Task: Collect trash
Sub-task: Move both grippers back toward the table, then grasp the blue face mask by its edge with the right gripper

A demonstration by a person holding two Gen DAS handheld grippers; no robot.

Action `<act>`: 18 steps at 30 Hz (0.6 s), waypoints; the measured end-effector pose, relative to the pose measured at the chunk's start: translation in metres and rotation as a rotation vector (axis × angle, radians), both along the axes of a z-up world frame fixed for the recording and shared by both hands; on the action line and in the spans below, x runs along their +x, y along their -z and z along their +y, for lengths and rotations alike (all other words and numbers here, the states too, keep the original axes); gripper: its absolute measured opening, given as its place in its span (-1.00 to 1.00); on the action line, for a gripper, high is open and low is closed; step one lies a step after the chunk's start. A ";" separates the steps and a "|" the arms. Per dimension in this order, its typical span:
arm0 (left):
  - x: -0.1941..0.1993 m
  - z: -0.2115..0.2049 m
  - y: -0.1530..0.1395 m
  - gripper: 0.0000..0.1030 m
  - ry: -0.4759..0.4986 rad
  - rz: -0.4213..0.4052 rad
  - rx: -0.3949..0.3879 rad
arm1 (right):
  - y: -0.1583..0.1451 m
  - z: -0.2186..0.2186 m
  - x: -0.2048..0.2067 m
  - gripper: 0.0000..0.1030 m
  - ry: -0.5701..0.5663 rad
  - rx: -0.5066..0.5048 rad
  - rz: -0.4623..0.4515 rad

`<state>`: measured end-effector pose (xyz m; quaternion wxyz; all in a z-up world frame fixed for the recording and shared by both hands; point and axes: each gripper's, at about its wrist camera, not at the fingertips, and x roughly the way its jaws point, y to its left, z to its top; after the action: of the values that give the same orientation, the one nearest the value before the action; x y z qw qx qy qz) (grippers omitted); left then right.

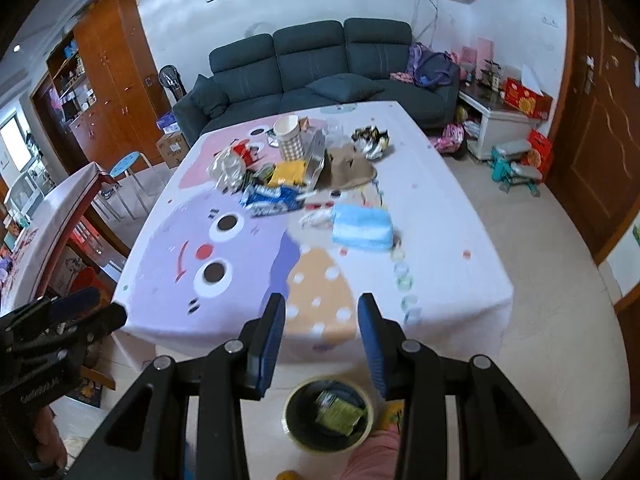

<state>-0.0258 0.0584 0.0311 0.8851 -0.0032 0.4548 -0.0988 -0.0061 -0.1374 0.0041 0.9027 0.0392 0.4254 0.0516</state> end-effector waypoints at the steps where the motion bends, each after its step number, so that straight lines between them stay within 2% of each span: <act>1: 0.008 -0.004 0.002 0.04 -0.004 0.004 0.003 | 0.001 -0.004 0.011 -0.26 -0.009 -0.008 -0.005; 6: 0.057 -0.029 0.011 0.05 -0.027 0.028 0.000 | 0.010 -0.031 0.075 -0.26 -0.077 -0.019 0.007; 11: 0.120 -0.070 0.026 0.05 -0.073 0.109 -0.056 | 0.026 -0.060 0.135 -0.26 -0.155 -0.016 0.064; 18: 0.173 -0.121 0.055 0.05 -0.132 0.199 -0.090 | 0.056 -0.092 0.198 -0.26 -0.278 0.005 0.180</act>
<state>0.1472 -0.0621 -0.0239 0.8391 -0.0824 0.5344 -0.0600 0.1916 -0.2290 -0.0520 0.8450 -0.0132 0.5058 0.1732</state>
